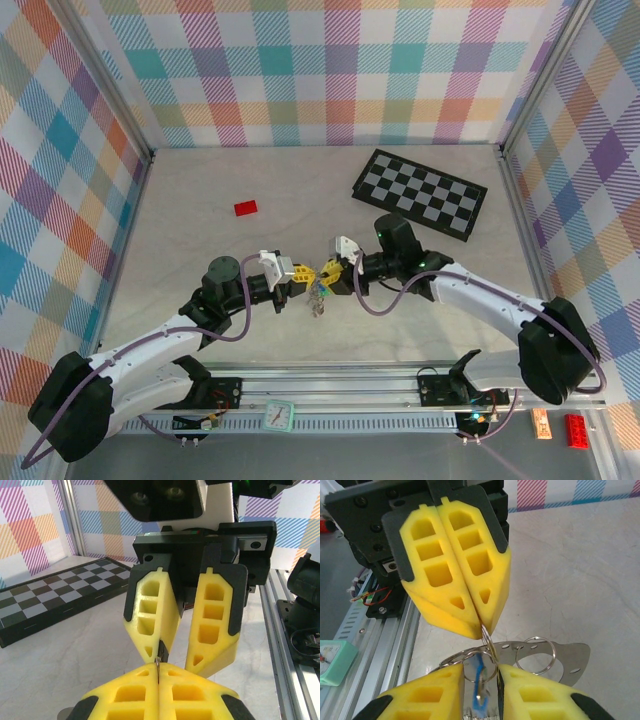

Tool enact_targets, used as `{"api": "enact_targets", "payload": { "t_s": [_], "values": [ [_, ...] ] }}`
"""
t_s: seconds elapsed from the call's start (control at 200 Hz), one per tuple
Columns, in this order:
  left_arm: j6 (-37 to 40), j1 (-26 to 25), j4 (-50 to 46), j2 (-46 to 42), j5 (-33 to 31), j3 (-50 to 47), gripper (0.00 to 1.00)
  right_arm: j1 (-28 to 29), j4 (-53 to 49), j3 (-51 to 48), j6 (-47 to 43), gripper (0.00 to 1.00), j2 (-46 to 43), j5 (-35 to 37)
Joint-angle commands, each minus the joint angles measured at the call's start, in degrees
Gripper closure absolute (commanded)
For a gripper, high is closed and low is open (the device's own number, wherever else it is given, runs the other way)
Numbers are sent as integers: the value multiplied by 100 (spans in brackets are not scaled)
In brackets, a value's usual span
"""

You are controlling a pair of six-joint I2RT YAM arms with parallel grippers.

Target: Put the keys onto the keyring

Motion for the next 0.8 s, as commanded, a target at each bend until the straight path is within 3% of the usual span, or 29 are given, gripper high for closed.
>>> {"api": "enact_targets", "payload": {
  "t_s": [0.0,0.47,0.62,0.72,0.795],
  "values": [
    [-25,-52,455,-26,197,-19,100,-44,335,-48,-22,76,-116,-265],
    [-54,-51,511,-11,250,1,100,-46,569,46,121,84,193,-462],
    [-92,-51,562,0,302,-8,100,-41,644,77,182,90,282,-572],
    [-71,-52,491,-20,294,-2,100,-43,607,98,139,100,241,-616],
    [65,-51,100,-71,202,98,100,-44,412,157,12,100,178,-602]
  ]
}}
